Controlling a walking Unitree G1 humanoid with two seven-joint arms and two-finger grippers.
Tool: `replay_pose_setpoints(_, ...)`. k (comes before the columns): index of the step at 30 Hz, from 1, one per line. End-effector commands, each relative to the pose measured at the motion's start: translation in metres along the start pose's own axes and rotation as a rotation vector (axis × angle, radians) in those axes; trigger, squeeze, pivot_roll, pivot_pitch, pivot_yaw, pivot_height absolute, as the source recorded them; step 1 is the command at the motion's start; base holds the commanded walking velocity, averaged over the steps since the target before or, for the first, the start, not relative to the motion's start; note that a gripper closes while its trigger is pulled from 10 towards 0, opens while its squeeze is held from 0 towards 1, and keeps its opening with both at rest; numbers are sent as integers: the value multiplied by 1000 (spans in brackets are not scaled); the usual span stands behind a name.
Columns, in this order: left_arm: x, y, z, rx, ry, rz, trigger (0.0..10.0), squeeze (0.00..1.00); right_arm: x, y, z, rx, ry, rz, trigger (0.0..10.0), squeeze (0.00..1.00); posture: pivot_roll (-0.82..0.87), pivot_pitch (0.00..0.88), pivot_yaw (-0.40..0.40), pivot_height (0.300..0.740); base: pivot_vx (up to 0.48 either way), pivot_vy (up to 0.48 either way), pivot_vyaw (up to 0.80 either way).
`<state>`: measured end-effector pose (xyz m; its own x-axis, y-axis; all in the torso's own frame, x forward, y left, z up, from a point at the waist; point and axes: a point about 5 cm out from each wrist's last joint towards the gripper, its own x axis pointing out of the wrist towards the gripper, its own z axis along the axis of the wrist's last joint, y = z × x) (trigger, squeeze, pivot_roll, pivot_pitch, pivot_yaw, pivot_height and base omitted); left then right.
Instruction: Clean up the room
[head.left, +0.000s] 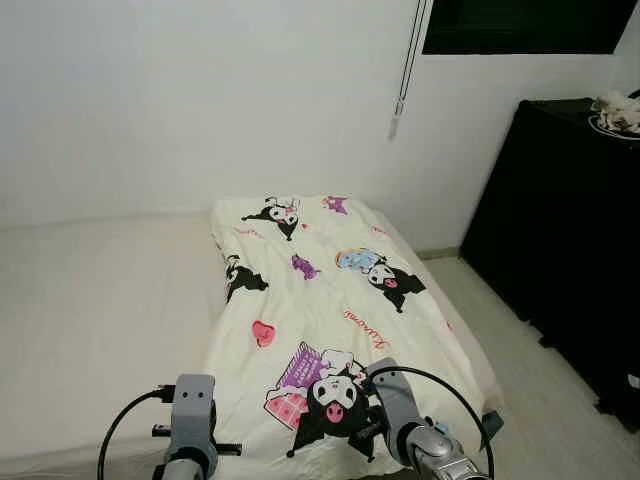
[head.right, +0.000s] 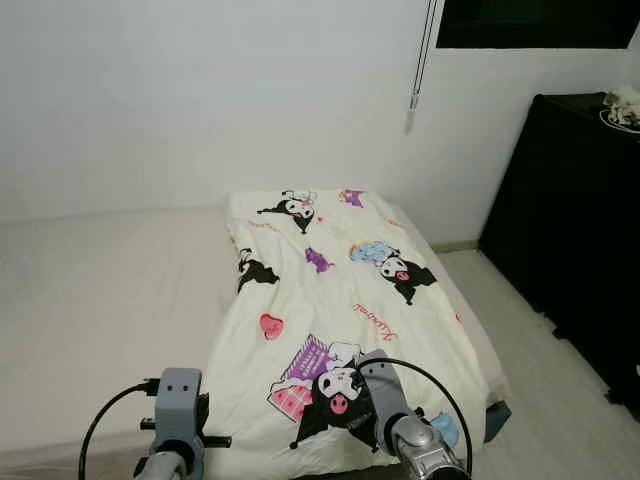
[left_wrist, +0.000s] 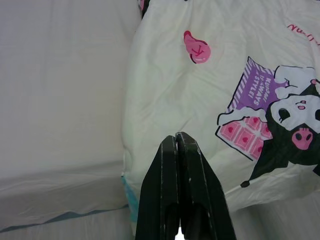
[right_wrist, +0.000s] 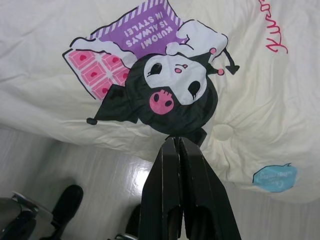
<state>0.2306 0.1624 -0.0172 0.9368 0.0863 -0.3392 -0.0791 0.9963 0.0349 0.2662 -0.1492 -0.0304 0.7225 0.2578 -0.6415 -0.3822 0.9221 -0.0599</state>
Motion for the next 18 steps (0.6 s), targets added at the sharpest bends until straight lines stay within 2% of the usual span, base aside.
replay_pose_setpoints(1, 0, -2, -1, -6, 12, -7, 10000, 0, 0, -1, -1, 26, 7, -11, 10000, 0, -80, 0, -42, 740, 0, 0, 0)
replay_pose_setpoints(8, 1, 2, 0, 3, 19, 1, 10000, 0, 0, 0, -1, 64, -14, 1, 10000, 0, -76, 0, -40, 740, 0, 0, 0)
replay_pose_setpoints(13, 0, 1, -3, 6, 26, 0, 10000, 0, -1, 2, -3, -3, 3, 13, 10000, 0, -75, 0, -43, 740, 0, 0, 0)
replay_pose_setpoints(18, -4, 6, -11, 1, 61, 28, 10000, 0, -1, 3, -4, 28, -12, 1, 10000, 0, -76, 0, -42, 740, 0, 0, 0)
